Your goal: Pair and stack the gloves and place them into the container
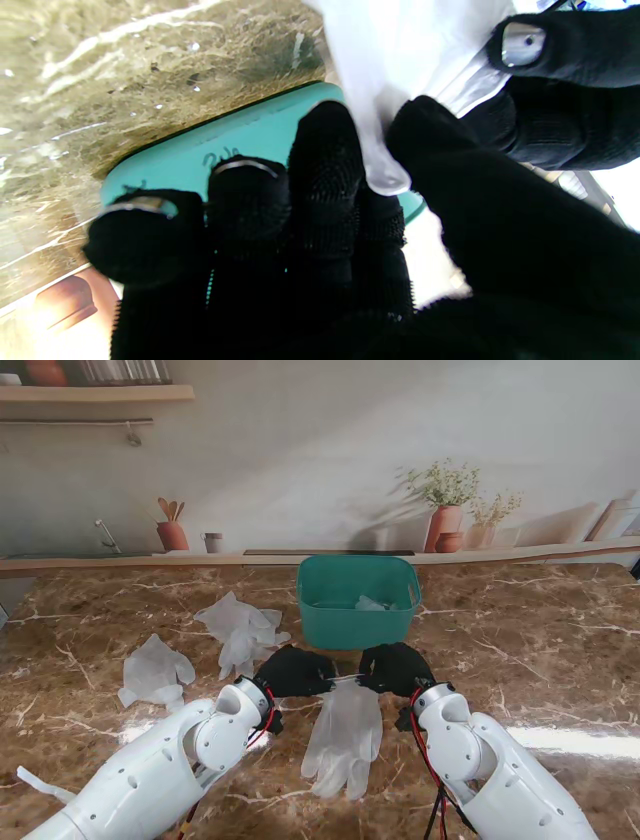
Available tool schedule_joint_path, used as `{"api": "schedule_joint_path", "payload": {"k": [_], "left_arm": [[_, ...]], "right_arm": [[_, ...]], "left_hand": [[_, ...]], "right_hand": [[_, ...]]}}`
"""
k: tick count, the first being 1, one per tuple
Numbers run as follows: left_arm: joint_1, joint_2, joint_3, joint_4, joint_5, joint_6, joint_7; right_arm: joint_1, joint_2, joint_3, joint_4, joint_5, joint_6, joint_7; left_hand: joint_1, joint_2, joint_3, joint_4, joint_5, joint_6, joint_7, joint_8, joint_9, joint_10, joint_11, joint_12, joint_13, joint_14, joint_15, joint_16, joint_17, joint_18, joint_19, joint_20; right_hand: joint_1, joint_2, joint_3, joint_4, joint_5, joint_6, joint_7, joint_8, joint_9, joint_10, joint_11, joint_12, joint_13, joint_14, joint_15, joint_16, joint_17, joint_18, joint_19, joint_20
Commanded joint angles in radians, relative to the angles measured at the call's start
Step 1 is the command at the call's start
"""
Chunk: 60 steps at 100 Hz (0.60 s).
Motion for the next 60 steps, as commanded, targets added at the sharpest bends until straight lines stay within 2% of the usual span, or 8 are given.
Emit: {"api": "schedule_joint_path", "payload": {"k": [1,16,21,32,41,48,53,60], "left_arm": [[-0.012,-0.014,0.012,0.026,-0.007,0.012,0.009],[-0.038,-0.027,0.046,0.066,0.007,0.037,0.038],[-0.044,-0.029,0.056,0.074,0.021,0.053,0.048],[-0.048,-0.032,0.066,0.082,0.034,0.082,0.059],[-0.045,-0.030,0.066,0.080,0.039,0.091,0.057],[-0.040,-0.025,0.061,0.073,0.046,0.094,0.051],[-0.036,-0.024,0.057,0.071,0.049,0.091,0.055],[-0.024,-0.021,0.045,0.058,0.050,0.099,0.053]], "right_arm": [[0.014,-0.007,-0.015,0.032,-0.009,0.007,-0.006],[0.063,-0.013,-0.061,0.114,-0.052,0.001,-0.070],[0.079,-0.017,-0.077,0.144,-0.068,0.001,-0.102],[0.107,-0.023,-0.105,0.197,-0.091,0.003,-0.155],[0.117,-0.022,-0.117,0.216,-0.106,0.017,-0.162],[0.122,-0.020,-0.124,0.225,-0.120,0.029,-0.165],[0.122,-0.016,-0.124,0.225,-0.134,0.040,-0.161],[0.115,-0.011,-0.118,0.214,-0.145,0.058,-0.144]], "left_hand": [[0.009,0.008,0.037,-0.021,0.001,-0.026,0.032,0.002,0.031,0.000,0.023,0.014,0.006,0.019,0.046,0.010,-0.002,-0.010,0.044,0.008],[0.005,0.009,0.040,-0.022,-0.002,-0.030,0.036,-0.002,0.029,-0.001,0.024,0.015,0.004,0.015,0.049,0.007,-0.002,-0.012,0.048,0.004],[0.001,0.015,0.036,-0.023,-0.006,-0.034,0.031,-0.010,0.018,-0.005,0.020,0.013,-0.002,-0.014,0.045,0.003,-0.002,-0.015,0.049,0.001],[0.007,0.029,0.016,-0.022,-0.025,-0.004,-0.033,-0.114,-0.060,0.002,-0.038,-0.021,-0.082,-0.019,-0.036,-0.038,-0.026,-0.021,0.023,-0.031],[0.009,0.034,-0.004,-0.016,-0.084,0.025,-0.171,-0.146,-0.195,0.002,-0.103,-0.043,-0.198,-0.029,-0.142,-0.100,-0.073,-0.044,-0.038,-0.093],[-0.023,0.046,0.035,-0.016,-0.105,0.046,-0.279,-0.137,-0.280,0.003,-0.111,-0.081,-0.263,-0.038,-0.188,-0.143,-0.102,-0.077,-0.098,-0.148],[-0.050,0.050,0.072,-0.019,-0.119,0.048,-0.332,-0.123,-0.333,0.001,-0.113,-0.093,-0.298,-0.044,-0.210,-0.168,-0.115,-0.096,-0.124,-0.181],[-0.090,0.067,0.108,-0.005,-0.147,0.059,-0.384,-0.126,-0.406,0.002,-0.126,-0.108,-0.350,-0.048,-0.251,-0.203,-0.132,-0.126,-0.169,-0.225]], "right_hand": [[0.007,0.005,0.013,-0.017,0.006,-0.043,0.006,-0.007,0.050,-0.009,0.020,0.004,0.043,-0.021,0.020,0.001,0.009,-0.014,0.071,0.006],[0.002,0.006,0.015,-0.018,0.004,-0.050,0.011,-0.005,0.049,-0.013,0.017,0.005,0.042,-0.026,0.013,-0.002,0.001,-0.018,0.067,0.005],[-0.001,0.008,0.015,-0.018,0.002,-0.056,0.011,-0.004,0.048,-0.018,0.012,0.003,0.042,-0.028,0.002,-0.007,-0.007,-0.021,0.061,0.003],[-0.014,0.020,0.009,-0.020,-0.007,-0.068,0.000,-0.007,0.047,-0.025,-0.027,-0.010,0.042,-0.021,-0.064,-0.037,-0.046,-0.030,0.034,-0.003],[-0.047,0.042,0.003,-0.020,-0.052,-0.069,-0.038,-0.051,0.011,-0.021,-0.150,-0.039,0.037,0.001,-0.266,-0.117,-0.162,-0.033,-0.054,-0.005],[-0.078,0.048,-0.034,-0.008,-0.141,-0.059,-0.105,-0.077,-0.095,-0.021,-0.246,-0.017,-0.057,-0.004,-0.428,-0.122,-0.288,-0.041,-0.161,0.010],[-0.107,0.051,-0.035,0.004,-0.152,-0.043,-0.218,-0.028,-0.151,-0.023,-0.284,-0.030,-0.110,-0.013,-0.498,-0.123,-0.346,-0.046,-0.219,0.025],[-0.196,0.086,-0.042,0.131,-0.165,-0.005,-0.507,0.153,-0.280,-0.018,-0.359,-0.152,-0.229,-0.025,-0.632,-0.169,-0.462,-0.055,-0.350,0.032]]}}
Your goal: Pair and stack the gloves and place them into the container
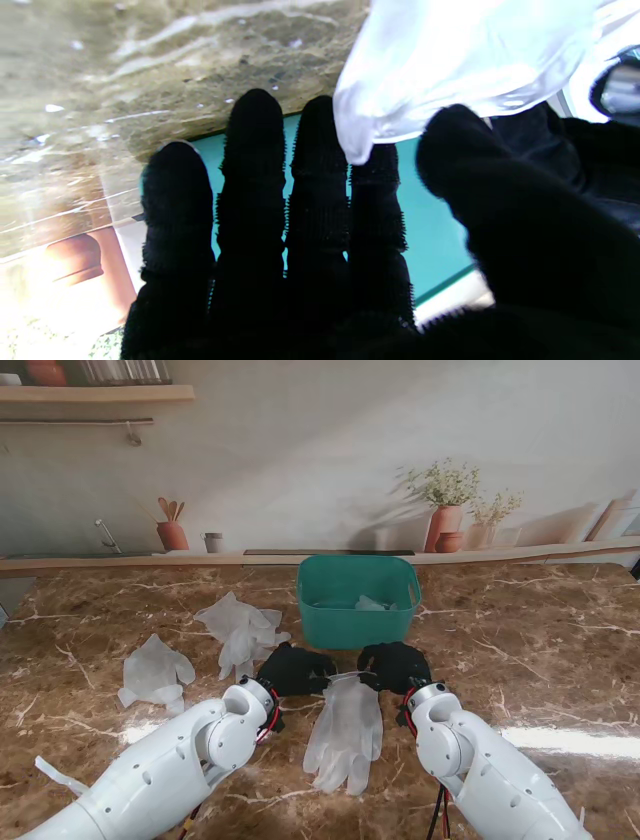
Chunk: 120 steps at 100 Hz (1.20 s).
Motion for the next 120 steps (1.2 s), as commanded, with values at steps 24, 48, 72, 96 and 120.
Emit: {"api": "schedule_joint_path", "payload": {"k": [24,48,72,96,120], "left_arm": [[0.070,0.025,-0.074,-0.069,0.003,-0.003,-0.024],[0.131,0.053,-0.163,-0.133,0.028,-0.010,-0.062],[0.233,0.091,-0.313,-0.246,0.114,-0.008,-0.114],[0.305,0.121,-0.499,-0.304,0.234,0.043,-0.177],[0.302,0.138,-0.622,-0.267,0.291,0.071,-0.231]], "right_arm": [[-0.064,0.016,0.062,-0.059,-0.045,0.047,0.020],[-0.158,0.023,0.153,-0.160,-0.091,0.053,0.001],[-0.219,0.023,0.206,-0.217,-0.108,0.059,-0.016],[-0.224,0.021,0.209,-0.224,-0.103,0.058,-0.019],[-0.210,0.021,0.197,-0.218,-0.093,0.055,-0.006]], "left_hand": [[-0.151,0.052,0.046,0.034,-0.117,0.038,-0.191,-0.052,-0.271,-0.017,-0.066,-0.081,-0.222,-0.072,-0.141,-0.138,-0.108,-0.126,-0.160,-0.167],[-0.155,0.044,0.020,0.034,-0.112,0.032,-0.208,-0.060,-0.303,-0.028,-0.080,-0.091,-0.252,-0.094,-0.162,-0.168,-0.129,-0.152,-0.200,-0.208],[-0.152,0.042,0.017,0.033,-0.110,0.020,-0.204,-0.058,-0.305,-0.032,-0.084,-0.094,-0.255,-0.104,-0.170,-0.181,-0.130,-0.137,-0.216,-0.225],[-0.137,0.054,0.015,0.035,-0.116,0.027,-0.209,-0.060,-0.311,-0.027,-0.092,-0.099,-0.254,-0.097,-0.176,-0.184,-0.123,-0.115,-0.201,-0.214],[-0.127,0.050,0.012,0.036,-0.125,0.007,-0.218,-0.064,-0.329,-0.049,-0.102,-0.104,-0.247,-0.093,-0.176,-0.182,-0.109,-0.103,-0.185,-0.198]], "right_hand": [[-0.141,0.049,-0.130,0.096,-0.188,0.038,-0.253,0.061,-0.300,-0.008,-0.204,-0.229,-0.254,-0.037,-0.313,-0.187,-0.221,-0.055,-0.289,-0.030],[-0.145,0.076,-0.200,0.108,-0.205,0.034,-0.266,0.042,-0.331,-0.008,-0.233,-0.291,-0.298,-0.041,-0.389,-0.256,-0.255,-0.070,-0.370,-0.069],[-0.141,0.084,-0.220,0.113,-0.199,0.032,-0.264,0.038,-0.332,-0.007,-0.235,-0.297,-0.301,-0.037,-0.393,-0.262,-0.261,-0.064,-0.381,-0.075],[-0.135,0.084,-0.226,0.117,-0.194,0.033,-0.263,0.036,-0.327,-0.005,-0.232,-0.295,-0.294,-0.039,-0.386,-0.257,-0.257,-0.053,-0.376,-0.070],[-0.130,0.079,-0.214,0.118,-0.187,0.030,-0.260,0.036,-0.320,-0.006,-0.229,-0.291,-0.289,-0.039,-0.383,-0.253,-0.255,-0.044,-0.370,-0.063]]}}
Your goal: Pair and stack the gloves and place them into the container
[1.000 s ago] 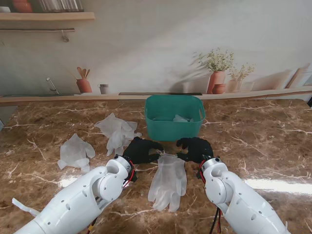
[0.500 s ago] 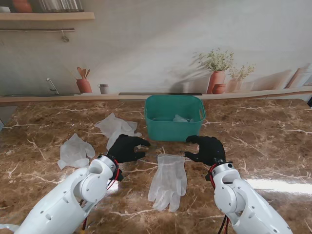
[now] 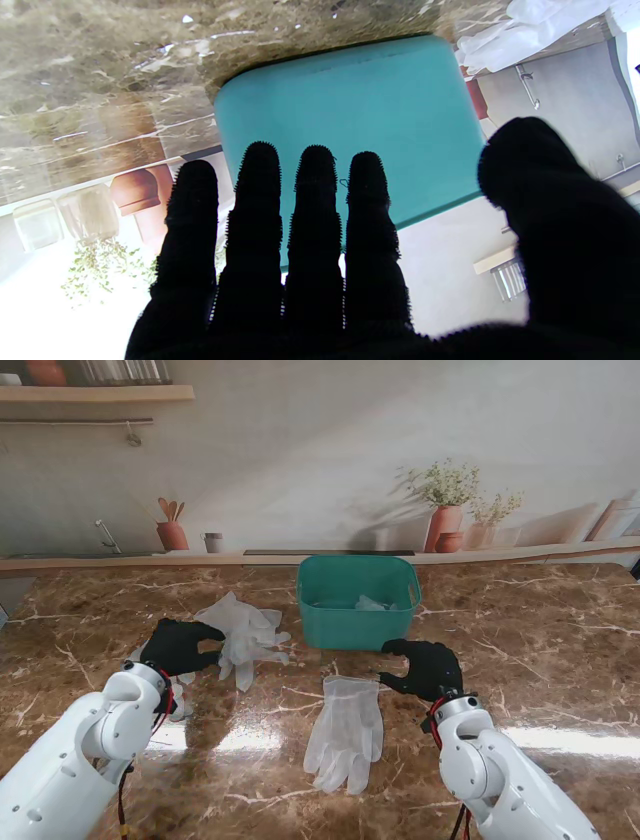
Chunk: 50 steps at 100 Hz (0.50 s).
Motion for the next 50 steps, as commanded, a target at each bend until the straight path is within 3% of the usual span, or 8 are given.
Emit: {"api": "schedule_joint_path", "payload": {"k": [1,8,22,33,41,50], "left_arm": [[-0.018,0.021,-0.024,0.044,0.005,0.008,0.001],[-0.038,0.023,-0.039,0.074,0.006,0.017,-0.004],[-0.106,0.025,-0.045,0.160,0.012,0.030,0.006],[-0.162,0.037,-0.043,0.217,0.045,0.017,-0.021],[-0.197,0.048,-0.038,0.247,0.076,0.015,-0.054],[-0.233,0.063,-0.035,0.273,0.108,0.011,-0.121]], "right_arm": [[-0.001,-0.001,-0.003,0.005,0.007,0.002,0.019],[0.003,-0.001,-0.006,0.008,0.009,0.001,0.022],[0.009,-0.002,-0.011,0.013,0.014,0.005,0.028],[0.007,-0.002,-0.007,0.010,0.010,0.012,0.025],[0.004,-0.001,0.000,0.007,0.005,0.014,0.023],[0.003,-0.001,0.005,0.007,0.004,0.014,0.022]], "left_hand": [[-0.020,0.011,-0.011,0.016,-0.042,-0.023,-0.023,-0.016,-0.042,-0.026,-0.019,-0.014,-0.018,-0.026,-0.027,-0.010,0.003,0.004,0.006,0.017],[-0.008,0.022,0.004,0.017,-0.045,-0.025,-0.025,-0.017,-0.045,-0.026,-0.016,-0.013,-0.007,-0.014,-0.013,0.002,0.010,0.012,0.021,0.030],[0.057,0.065,0.048,0.025,-0.028,-0.062,0.004,-0.003,-0.007,-0.023,-0.001,-0.007,0.055,0.025,0.057,0.073,0.035,0.078,0.087,0.098],[0.113,0.066,0.042,0.025,-0.041,-0.084,0.007,-0.001,-0.013,-0.034,0.002,-0.004,0.057,0.018,0.062,0.088,0.037,0.078,0.090,0.113],[0.109,0.041,0.075,0.028,-0.082,-0.071,-0.023,-0.014,-0.049,-0.023,0.004,0.000,0.028,0.011,0.058,0.095,0.022,0.070,0.080,0.118],[0.088,0.016,0.089,0.029,-0.140,-0.052,-0.091,-0.051,-0.100,-0.023,0.070,0.078,-0.004,0.015,0.157,0.240,0.006,0.059,0.069,0.143]], "right_hand": [[-0.007,0.009,-0.006,0.031,-0.013,-0.006,-0.013,-0.010,-0.008,-0.009,-0.007,-0.006,-0.007,-0.018,-0.007,-0.010,-0.007,0.004,-0.008,-0.004],[-0.007,0.007,0.000,0.031,-0.011,-0.006,-0.012,-0.011,-0.005,-0.010,-0.005,-0.004,-0.005,-0.017,-0.006,-0.008,-0.005,0.006,-0.005,-0.001],[-0.011,0.007,0.012,0.029,-0.012,-0.009,-0.012,-0.012,-0.004,-0.008,-0.004,-0.001,-0.004,-0.018,-0.002,-0.003,-0.009,0.009,-0.005,0.003],[-0.011,0.006,0.016,0.028,-0.012,-0.009,-0.012,-0.013,-0.004,-0.010,-0.005,0.000,-0.005,-0.017,-0.001,-0.001,-0.011,0.009,-0.006,0.004],[-0.010,0.003,0.018,0.028,-0.012,-0.010,-0.012,-0.013,-0.004,-0.009,-0.005,0.001,-0.004,-0.018,-0.001,0.000,-0.010,0.008,-0.006,0.006],[-0.010,0.003,0.020,0.027,-0.011,-0.009,-0.011,-0.013,-0.004,-0.010,-0.006,0.002,-0.005,-0.018,-0.002,0.000,-0.009,0.008,-0.007,0.007]]}}
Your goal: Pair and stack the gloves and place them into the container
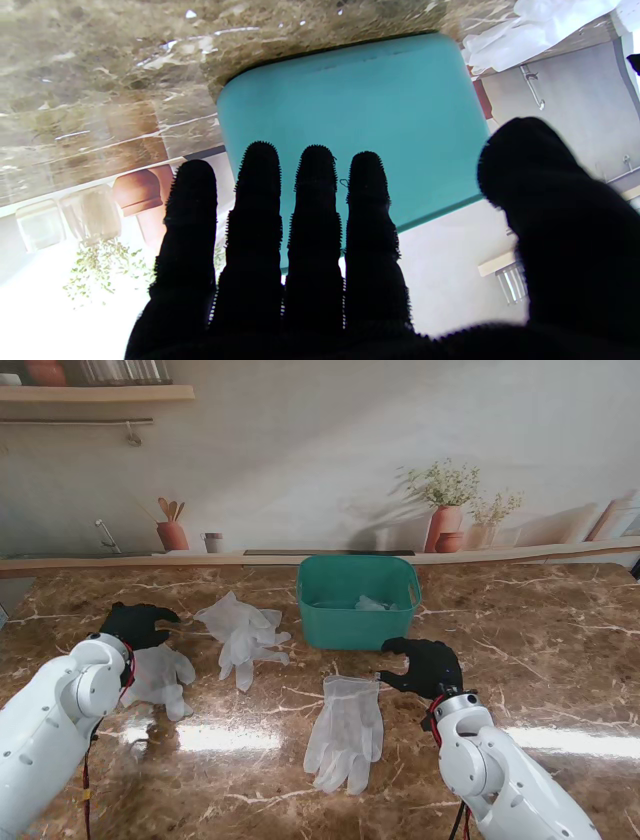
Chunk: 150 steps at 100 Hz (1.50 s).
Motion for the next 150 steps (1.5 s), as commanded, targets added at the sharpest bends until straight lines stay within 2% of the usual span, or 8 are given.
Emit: {"api": "schedule_joint_path", "payload": {"k": [1,17,33,58,92,120,141,150], "left_arm": [[-0.035,0.023,-0.002,0.019,0.014,-0.002,-0.039],[-0.103,0.043,0.021,0.075,0.055,-0.021,-0.117],[-0.164,0.054,0.063,0.142,0.084,-0.030,-0.131],[-0.237,0.062,0.145,0.228,0.047,-0.030,-0.177],[-0.283,0.070,0.222,0.288,0.012,-0.042,-0.231],[-0.321,0.069,0.300,0.348,-0.021,-0.037,-0.215],[-0.304,0.071,0.270,0.328,-0.036,-0.041,-0.256],[-0.288,0.074,0.240,0.308,-0.029,-0.060,-0.271]], "right_arm": [[-0.008,0.000,0.007,0.002,0.001,0.007,0.011],[-0.003,0.001,0.008,0.009,-0.003,0.002,0.012],[0.003,-0.001,0.003,0.018,0.003,0.005,0.008],[0.004,-0.001,0.001,0.023,0.008,0.009,0.010],[0.011,-0.002,-0.006,0.031,0.015,0.006,0.013],[0.014,-0.003,-0.014,0.038,0.022,0.009,0.013],[0.013,-0.004,-0.012,0.039,0.023,0.008,0.011],[0.012,-0.004,-0.012,0.040,0.024,0.007,0.010]], "left_hand": [[0.000,-0.031,0.048,0.029,-0.056,0.004,-0.051,-0.028,-0.053,-0.013,0.058,0.075,-0.038,0.015,0.078,0.108,-0.031,-0.002,0.005,0.036],[-0.030,-0.065,0.027,0.023,-0.095,0.014,-0.072,-0.041,-0.131,-0.041,0.150,0.284,-0.124,0.014,0.160,0.295,-0.071,-0.019,-0.039,0.061],[-0.056,-0.089,0.008,0.018,-0.092,-0.017,-0.009,-0.007,-0.178,-0.051,0.187,0.400,-0.180,0.012,0.179,0.351,-0.074,-0.023,-0.071,0.068],[-0.039,-0.104,0.002,0.017,-0.091,-0.092,0.061,0.031,-0.275,-0.058,0.136,0.399,-0.281,-0.002,0.111,0.308,-0.079,-0.048,-0.233,0.067],[0.011,-0.097,0.038,0.023,-0.062,-0.101,0.195,0.108,-0.342,-0.059,0.101,0.349,-0.335,-0.019,0.051,0.235,-0.086,-0.069,-0.370,0.142],[-0.015,-0.122,0.051,0.020,-0.069,-0.062,0.272,0.176,-0.361,-0.053,0.093,0.323,-0.344,-0.023,0.044,0.223,-0.086,-0.077,-0.406,0.181],[0.096,-0.063,0.129,0.028,-0.063,-0.031,0.209,0.131,-0.376,-0.051,0.065,0.279,-0.361,-0.026,0.018,0.192,-0.092,-0.092,-0.475,0.181],[0.078,-0.076,0.148,0.027,-0.148,-0.041,0.102,0.065,-0.386,-0.054,0.058,0.268,-0.360,-0.027,0.013,0.185,-0.096,-0.093,-0.496,0.205]], "right_hand": [[-0.010,0.003,0.020,0.027,-0.010,-0.007,-0.011,-0.011,-0.004,-0.010,-0.006,0.002,-0.005,-0.018,-0.002,0.000,-0.009,-0.002,-0.007,0.007],[-0.009,0.001,0.024,0.027,-0.011,-0.008,-0.011,-0.011,-0.003,-0.011,-0.007,0.003,-0.005,-0.017,-0.004,0.001,-0.009,0.001,-0.007,0.009],[-0.009,-0.001,0.028,0.026,-0.010,-0.010,-0.010,-0.012,-0.002,-0.011,-0.006,0.004,-0.004,-0.019,-0.003,0.002,-0.008,0.002,-0.007,0.012],[-0.009,-0.002,0.034,0.025,-0.008,-0.012,-0.009,-0.012,-0.001,-0.013,-0.006,0.006,-0.005,-0.020,-0.003,0.004,-0.010,0.004,-0.007,0.015],[-0.008,-0.001,0.038,0.025,-0.006,-0.013,-0.007,-0.012,0.002,-0.012,-0.004,0.008,-0.004,-0.018,-0.002,0.007,-0.011,0.005,-0.009,0.019],[-0.008,-0.003,0.043,0.024,-0.007,-0.014,-0.007,-0.013,0.001,-0.014,-0.005,0.010,-0.004,-0.018,-0.001,0.008,-0.010,0.007,-0.009,0.022],[-0.008,-0.002,0.046,0.025,-0.005,-0.016,-0.006,-0.013,0.001,-0.012,-0.004,0.011,-0.004,-0.019,-0.001,0.009,-0.011,0.007,-0.010,0.024],[-0.007,-0.004,0.048,0.025,-0.004,-0.017,-0.006,-0.014,0.003,-0.014,-0.003,0.011,-0.004,-0.020,0.000,0.010,-0.010,0.007,-0.009,0.025]]}}
